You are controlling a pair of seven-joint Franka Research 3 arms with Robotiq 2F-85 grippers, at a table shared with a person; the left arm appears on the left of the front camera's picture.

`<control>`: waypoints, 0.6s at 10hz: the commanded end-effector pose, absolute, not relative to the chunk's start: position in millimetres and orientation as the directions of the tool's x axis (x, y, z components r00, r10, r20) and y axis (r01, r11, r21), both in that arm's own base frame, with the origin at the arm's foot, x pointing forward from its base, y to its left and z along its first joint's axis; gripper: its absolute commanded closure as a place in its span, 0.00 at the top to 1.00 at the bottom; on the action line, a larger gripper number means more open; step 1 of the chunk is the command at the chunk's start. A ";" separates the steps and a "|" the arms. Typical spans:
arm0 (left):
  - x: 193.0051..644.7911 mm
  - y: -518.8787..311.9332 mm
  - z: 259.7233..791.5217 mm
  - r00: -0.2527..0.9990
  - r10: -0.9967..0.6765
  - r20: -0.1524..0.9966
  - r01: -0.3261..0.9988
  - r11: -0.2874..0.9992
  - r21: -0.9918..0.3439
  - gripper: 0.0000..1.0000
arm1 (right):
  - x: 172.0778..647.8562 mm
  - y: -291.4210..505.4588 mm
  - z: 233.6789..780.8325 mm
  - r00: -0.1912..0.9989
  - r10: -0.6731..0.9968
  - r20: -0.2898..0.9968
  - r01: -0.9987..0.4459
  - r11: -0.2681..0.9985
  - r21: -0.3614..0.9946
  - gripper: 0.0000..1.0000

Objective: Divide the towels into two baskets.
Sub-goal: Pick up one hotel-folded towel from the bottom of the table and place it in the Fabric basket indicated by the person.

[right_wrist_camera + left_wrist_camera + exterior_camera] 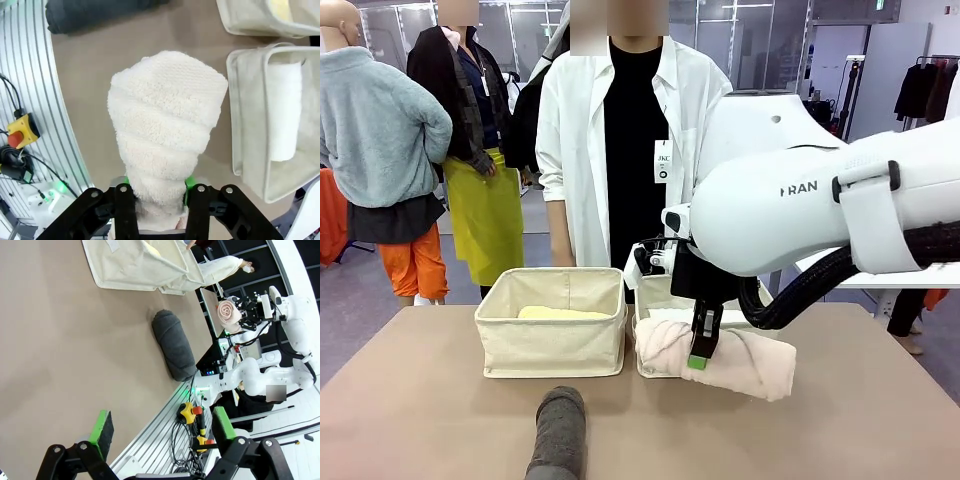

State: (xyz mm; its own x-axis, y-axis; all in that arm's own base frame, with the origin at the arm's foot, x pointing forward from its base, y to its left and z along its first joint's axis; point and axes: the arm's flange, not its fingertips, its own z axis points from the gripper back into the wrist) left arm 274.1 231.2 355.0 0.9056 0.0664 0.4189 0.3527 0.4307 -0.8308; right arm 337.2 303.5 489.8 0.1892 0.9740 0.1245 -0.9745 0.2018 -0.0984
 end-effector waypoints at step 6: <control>268.9 230.3 357.7 0.904 0.062 0.424 0.359 0.428 -0.829 1.00 | 397.2 289.1 497.6 0.025 0.995 0.100 -0.968 0.049 -0.247 0.35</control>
